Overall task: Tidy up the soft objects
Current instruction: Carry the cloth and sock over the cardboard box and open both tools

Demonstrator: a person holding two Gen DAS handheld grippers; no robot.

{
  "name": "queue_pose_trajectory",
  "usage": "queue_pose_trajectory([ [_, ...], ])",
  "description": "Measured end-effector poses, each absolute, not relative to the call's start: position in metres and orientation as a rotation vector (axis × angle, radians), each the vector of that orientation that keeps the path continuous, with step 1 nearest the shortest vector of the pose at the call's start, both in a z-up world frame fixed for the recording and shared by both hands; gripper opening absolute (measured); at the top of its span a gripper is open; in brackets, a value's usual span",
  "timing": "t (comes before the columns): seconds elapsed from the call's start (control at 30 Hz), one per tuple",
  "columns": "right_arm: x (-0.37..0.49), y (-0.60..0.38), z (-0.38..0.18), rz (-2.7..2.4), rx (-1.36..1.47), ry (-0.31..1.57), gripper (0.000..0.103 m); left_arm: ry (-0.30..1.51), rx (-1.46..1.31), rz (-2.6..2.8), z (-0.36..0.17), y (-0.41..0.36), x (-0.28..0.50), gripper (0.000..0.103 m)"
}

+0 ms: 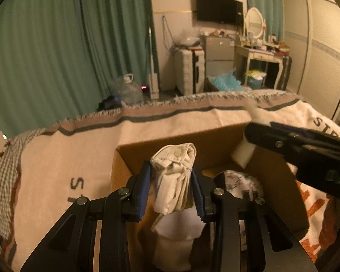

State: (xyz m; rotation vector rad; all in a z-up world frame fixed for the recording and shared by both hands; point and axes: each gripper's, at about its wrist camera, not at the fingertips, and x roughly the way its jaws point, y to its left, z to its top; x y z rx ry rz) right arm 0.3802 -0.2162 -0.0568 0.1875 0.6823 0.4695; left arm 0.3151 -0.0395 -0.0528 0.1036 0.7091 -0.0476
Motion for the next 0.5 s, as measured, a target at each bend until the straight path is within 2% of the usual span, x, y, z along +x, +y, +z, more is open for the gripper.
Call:
queue_pose_trajectory([
  [0.03,0.382,-0.218,-0.058,0.470,0.196,0.683,0.060,0.725,0.115,-0.029,-0.053,-0.041,0.315,0.044],
  [0.07,0.382,-0.222,-0.058,0.466,0.208,0.683,0.064,0.736,0.123,-0.027,-0.053,-0.042,0.313,0.054],
  [0.1,0.379,-0.224,-0.055,0.456,0.211,0.681,0.066,0.734,0.124,-0.031,-0.050,-0.043,0.309,0.073],
  [0.13,0.374,-0.226,-0.051,0.451,0.202,0.676,0.066,0.716,0.120,-0.029,-0.046,-0.043,0.303,0.080],
  [0.4,0.308,-0.258,0.024,0.375,0.100,0.588,0.068,0.546,0.116,-0.004,0.041,-0.041,0.230,0.081],
  [0.47,0.286,-0.266,0.044,0.362,0.074,0.556,0.071,0.499,0.099,-0.003,0.065,-0.037,0.210,0.081],
  [0.5,0.270,-0.271,0.059,0.356,0.056,0.534,0.075,0.477,0.090,-0.004,0.077,-0.034,0.198,0.085],
])
